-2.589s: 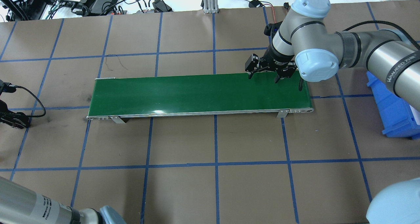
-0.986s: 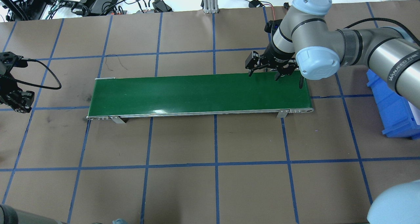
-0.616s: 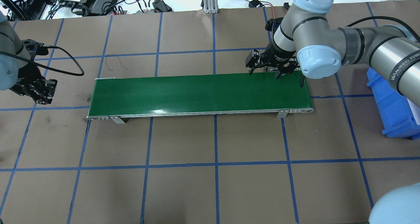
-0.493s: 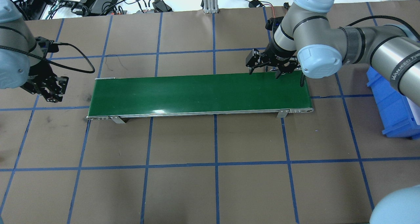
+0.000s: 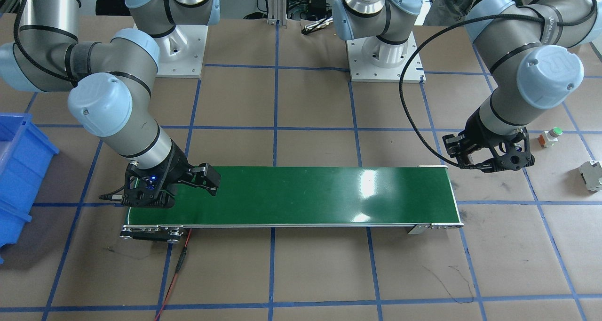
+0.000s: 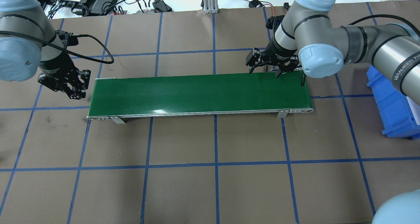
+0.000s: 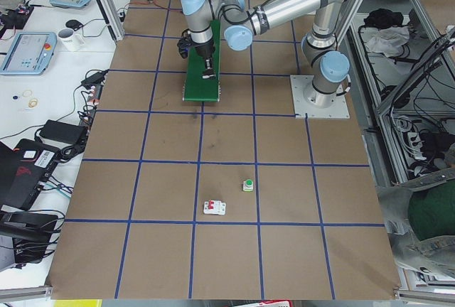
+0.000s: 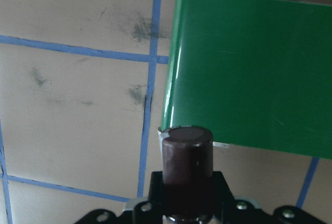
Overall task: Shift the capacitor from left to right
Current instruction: 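Carry the capacitor with the left gripper over the belt's near end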
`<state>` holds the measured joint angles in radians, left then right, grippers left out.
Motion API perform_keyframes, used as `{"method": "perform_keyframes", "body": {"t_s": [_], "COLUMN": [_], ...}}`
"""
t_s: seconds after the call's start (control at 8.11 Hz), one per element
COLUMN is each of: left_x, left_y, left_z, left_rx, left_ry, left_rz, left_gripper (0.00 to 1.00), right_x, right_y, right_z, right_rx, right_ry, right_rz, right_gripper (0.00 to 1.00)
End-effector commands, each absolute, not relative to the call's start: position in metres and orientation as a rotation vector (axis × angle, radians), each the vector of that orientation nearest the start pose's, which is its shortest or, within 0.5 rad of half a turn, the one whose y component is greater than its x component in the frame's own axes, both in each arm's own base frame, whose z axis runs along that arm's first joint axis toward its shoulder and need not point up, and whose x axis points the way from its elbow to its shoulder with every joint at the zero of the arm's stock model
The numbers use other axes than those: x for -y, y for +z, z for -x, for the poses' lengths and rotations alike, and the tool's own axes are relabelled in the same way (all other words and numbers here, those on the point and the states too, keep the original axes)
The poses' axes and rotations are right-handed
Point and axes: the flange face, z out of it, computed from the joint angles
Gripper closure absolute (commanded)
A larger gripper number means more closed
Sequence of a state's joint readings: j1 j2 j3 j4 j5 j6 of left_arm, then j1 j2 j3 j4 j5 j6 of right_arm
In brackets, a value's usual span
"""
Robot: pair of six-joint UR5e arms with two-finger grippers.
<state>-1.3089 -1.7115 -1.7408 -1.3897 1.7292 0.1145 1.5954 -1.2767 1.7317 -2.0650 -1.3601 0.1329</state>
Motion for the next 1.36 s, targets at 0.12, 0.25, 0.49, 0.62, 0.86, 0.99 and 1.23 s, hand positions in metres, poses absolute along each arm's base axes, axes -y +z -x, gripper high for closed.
{"method": "perform_keyframes", "body": {"t_s": [0.12,0.25,0.49,0.62,0.86,0.99,1.23], "left_x": [0.549,0.554,0.567,0.577,0.594,0.603,0.614], "left_y": [0.381,0.37,0.356,0.348,0.325,0.315,0.29], "left_z": [0.011,0.02,0.02,0.02,0.029,0.034,0.038], "left_rx": [-3.114,-3.111,-3.111,-3.112,-3.109,-3.106,-3.099], "left_ry": [0.27,0.293,0.251,0.21,0.164,0.124,0.111], "left_rz": [0.276,0.274,0.257,0.253,0.242,0.239,0.27], "left_gripper": [0.82,0.83,0.83,0.83,0.84,0.84,0.85], "right_x": [0.574,0.575,0.574,0.575,0.576,0.575,0.575], "right_y": [0.305,0.305,0.304,0.305,0.304,0.304,0.304], "right_z": [-0.168,-0.167,-0.168,-0.168,-0.168,-0.168,-0.168], "right_rx": [-2.925,-2.926,-2.927,-2.926,-2.929,-2.929,-2.929], "right_ry": [-0.035,-0.037,-0.034,-0.04,-0.04,-0.038,-0.038], "right_rz": [-0.147,-0.149,-0.16,-0.157,-0.16,-0.16,-0.162], "right_gripper": [0.0,0.0,0.0,0.0,0.0,0.0,0.0]}}
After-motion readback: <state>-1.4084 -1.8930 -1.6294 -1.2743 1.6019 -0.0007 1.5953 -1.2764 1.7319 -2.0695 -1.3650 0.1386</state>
